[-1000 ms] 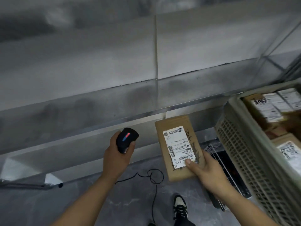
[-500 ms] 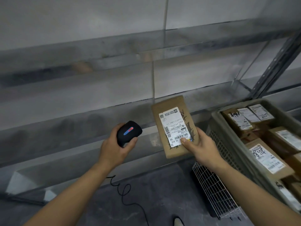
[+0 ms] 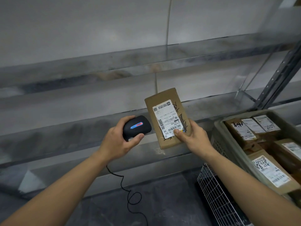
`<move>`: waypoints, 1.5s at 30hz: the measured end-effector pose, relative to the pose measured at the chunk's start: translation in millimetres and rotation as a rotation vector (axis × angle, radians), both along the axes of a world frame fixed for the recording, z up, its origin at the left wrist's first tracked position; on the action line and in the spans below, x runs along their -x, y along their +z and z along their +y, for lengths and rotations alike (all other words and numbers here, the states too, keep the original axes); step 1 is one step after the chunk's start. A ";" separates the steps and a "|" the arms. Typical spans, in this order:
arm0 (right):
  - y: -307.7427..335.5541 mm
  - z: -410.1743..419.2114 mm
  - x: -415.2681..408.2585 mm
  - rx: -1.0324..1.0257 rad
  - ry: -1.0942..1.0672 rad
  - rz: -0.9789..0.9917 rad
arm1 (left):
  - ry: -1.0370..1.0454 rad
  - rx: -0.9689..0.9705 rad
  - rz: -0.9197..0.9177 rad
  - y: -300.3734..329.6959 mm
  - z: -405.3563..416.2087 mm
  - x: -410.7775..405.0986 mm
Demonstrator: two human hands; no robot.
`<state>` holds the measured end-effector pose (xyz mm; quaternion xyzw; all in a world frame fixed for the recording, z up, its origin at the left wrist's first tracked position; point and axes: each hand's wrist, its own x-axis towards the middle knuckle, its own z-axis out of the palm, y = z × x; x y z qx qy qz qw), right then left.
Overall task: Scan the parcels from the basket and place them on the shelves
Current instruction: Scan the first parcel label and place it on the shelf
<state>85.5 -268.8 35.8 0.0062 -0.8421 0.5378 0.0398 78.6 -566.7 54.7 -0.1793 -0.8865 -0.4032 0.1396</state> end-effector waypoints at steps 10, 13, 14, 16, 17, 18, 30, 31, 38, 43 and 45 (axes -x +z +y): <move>9.5 13.2 17.9 -0.004 0.025 0.026 | -0.006 0.043 0.008 15.0 23.8 9.4; 9.6 16.3 19.3 -0.003 0.043 0.038 | 0.003 0.053 0.011 15.1 28.4 9.7; 8.9 17.0 19.4 0.001 0.047 0.040 | 0.003 0.062 0.012 14.9 29.4 9.3; 7.9 17.7 18.9 0.009 0.053 0.034 | -0.003 0.083 0.018 14.1 30.4 8.2; 7.1 17.9 18.7 0.011 0.057 0.027 | -0.008 0.094 0.022 13.8 30.6 7.2; 6.3 17.8 18.5 0.013 0.062 0.019 | -0.012 0.105 0.025 13.5 30.6 6.2; 0.2 23.0 8.6 0.016 0.080 0.020 | -0.032 0.230 0.066 16.4 30.5 -6.5; 0.6 24.0 7.6 0.015 0.080 0.022 | -0.030 0.235 0.072 17.3 32.0 -7.5; -4.3 29.4 4.5 0.048 0.084 0.007 | -0.008 0.206 0.049 16.4 34.3 -15.7; -15.7 23.9 4.5 0.107 0.115 -0.008 | 0.081 0.060 -0.014 10.8 25.4 -30.0; -22.6 16.0 7.4 0.134 0.143 -0.032 | 0.158 -0.009 -0.014 7.9 17.2 -37.8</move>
